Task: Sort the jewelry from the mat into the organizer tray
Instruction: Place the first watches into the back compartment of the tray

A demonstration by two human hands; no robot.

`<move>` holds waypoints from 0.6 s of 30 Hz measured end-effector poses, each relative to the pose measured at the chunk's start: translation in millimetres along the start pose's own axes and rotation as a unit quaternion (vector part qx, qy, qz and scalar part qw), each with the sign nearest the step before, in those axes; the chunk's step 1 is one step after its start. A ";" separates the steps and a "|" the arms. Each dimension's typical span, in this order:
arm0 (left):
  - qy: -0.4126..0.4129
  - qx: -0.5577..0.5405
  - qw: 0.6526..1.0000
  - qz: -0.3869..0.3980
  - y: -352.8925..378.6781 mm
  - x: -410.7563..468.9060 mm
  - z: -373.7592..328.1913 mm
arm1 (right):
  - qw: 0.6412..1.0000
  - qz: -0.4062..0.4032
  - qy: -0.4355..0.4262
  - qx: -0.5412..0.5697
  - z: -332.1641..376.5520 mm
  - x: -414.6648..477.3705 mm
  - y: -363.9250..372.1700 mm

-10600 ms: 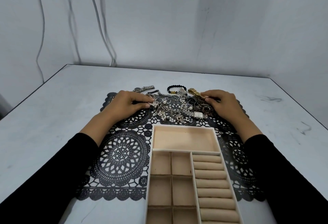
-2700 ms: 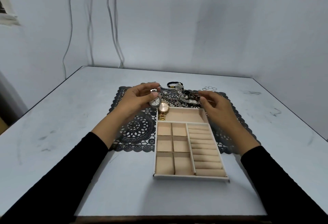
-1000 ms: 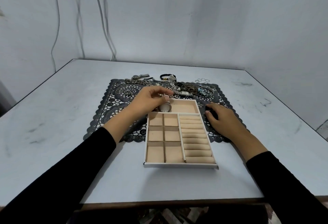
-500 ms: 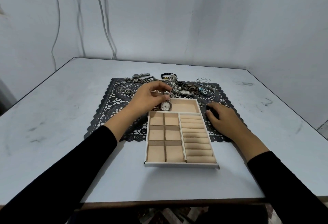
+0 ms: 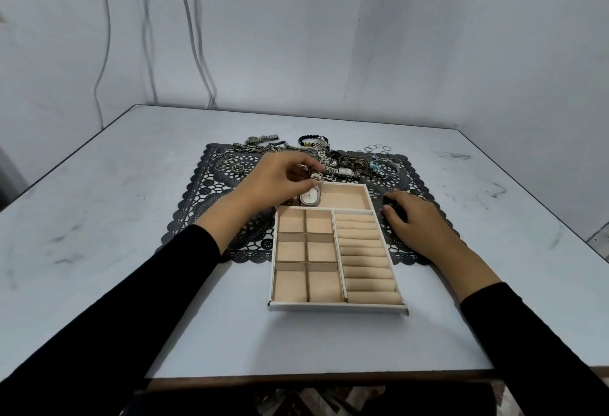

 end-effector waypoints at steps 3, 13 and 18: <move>-0.012 -0.012 1.000 0.010 0.1 1.5 0.2 | 1.000 0.000 0.003 0.003 -0.7 0.4 0.5; -0.045 -0.055 0.997 0.000 0.6 7.3 4.0 | 1.000 -0.003 0.000 0.003 -0.7 0.9 0.8; -0.074 -0.052 0.996 0.014 5.4 13.5 4.9 | 1.000 -0.004 0.001 0.001 -0.8 1.0 -0.1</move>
Point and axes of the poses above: each hand's wrist, its own x-axis towards the middle knuckle, its own y-axis out of the palm, z = x × y, the point moved 9 cm from there along x, towards the middle knuckle, and after that the axes turned 8 degrees about -z, right-handed, at the moved point
